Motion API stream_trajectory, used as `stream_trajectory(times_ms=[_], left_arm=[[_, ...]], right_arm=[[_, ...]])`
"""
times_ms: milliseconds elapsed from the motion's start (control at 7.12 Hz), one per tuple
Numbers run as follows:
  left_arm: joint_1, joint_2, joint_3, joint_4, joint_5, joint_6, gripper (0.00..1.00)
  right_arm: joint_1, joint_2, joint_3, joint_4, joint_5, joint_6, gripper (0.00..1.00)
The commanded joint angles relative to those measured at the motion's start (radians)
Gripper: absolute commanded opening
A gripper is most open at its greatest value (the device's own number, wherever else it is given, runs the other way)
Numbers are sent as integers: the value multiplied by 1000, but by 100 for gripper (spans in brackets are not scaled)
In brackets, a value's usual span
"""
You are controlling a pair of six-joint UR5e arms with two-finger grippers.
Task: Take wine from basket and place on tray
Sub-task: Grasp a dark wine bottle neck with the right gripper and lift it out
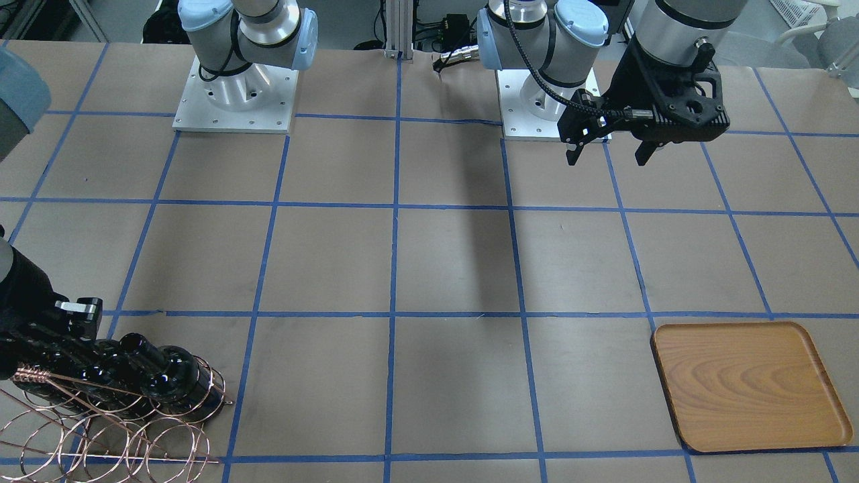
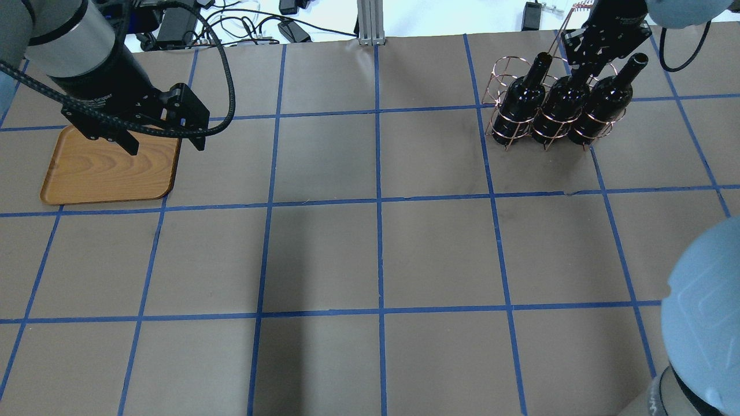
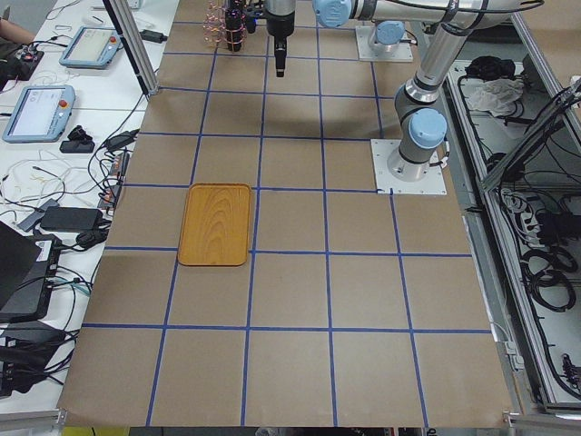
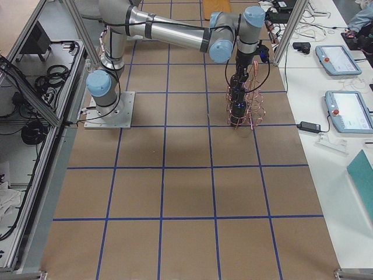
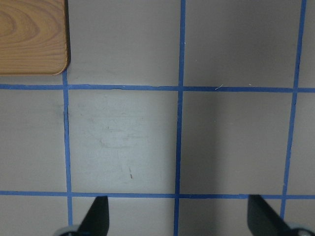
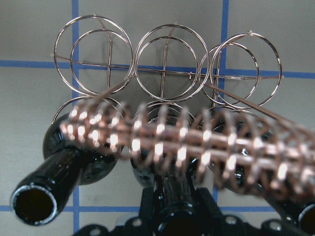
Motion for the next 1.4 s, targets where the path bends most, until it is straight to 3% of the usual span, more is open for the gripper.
stream_trajectory(times_ms=[0,421,562,702,983,1264], left_arm=[[3,0,0,2,0,0,100],[3,0,0,7,-2,0,100],[4,0,0,8,-3,0,100],[6,0,0,10,-3,0,100],[21,-2,0,30,-5,2,100],[99,-5,3,53,0,2,100]], right_arm=[[0,-87,-19,20,6,7,14],[1,-245,-71,223,-17,10,14],[12,-283,-54,338,-25,48,14],[53,-314,2,380,-14,141,11],[221,-316,100,323,-16,363,7],[405,-261,119,252,0,590,7]])
